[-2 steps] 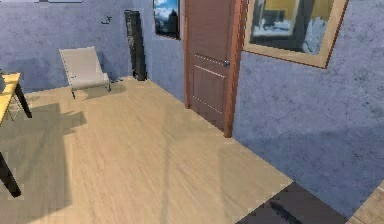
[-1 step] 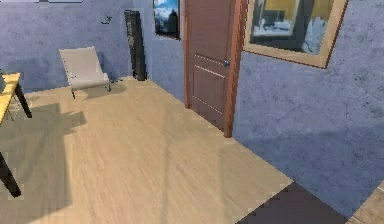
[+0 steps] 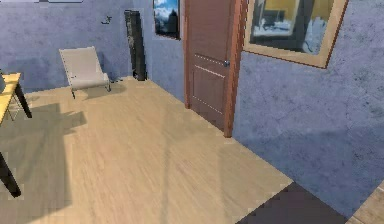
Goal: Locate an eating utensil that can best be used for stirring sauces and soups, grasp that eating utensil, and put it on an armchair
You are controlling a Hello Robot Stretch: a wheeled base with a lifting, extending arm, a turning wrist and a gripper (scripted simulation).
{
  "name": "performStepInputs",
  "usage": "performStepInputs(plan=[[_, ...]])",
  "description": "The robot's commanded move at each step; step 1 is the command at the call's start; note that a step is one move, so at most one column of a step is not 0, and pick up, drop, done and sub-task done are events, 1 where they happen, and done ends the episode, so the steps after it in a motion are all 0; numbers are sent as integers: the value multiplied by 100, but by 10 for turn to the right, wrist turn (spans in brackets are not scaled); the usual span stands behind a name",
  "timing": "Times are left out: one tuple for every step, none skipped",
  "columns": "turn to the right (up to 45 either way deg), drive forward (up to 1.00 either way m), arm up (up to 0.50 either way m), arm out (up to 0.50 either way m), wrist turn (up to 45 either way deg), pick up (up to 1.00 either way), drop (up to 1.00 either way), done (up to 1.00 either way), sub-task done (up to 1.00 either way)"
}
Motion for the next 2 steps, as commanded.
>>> performStepInputs(plan=[[-450, 0, 0, 0, 0, 0, 0, 0, 0], [-450, 0, 0, 0, 0, 0, 0, 0, 0]])
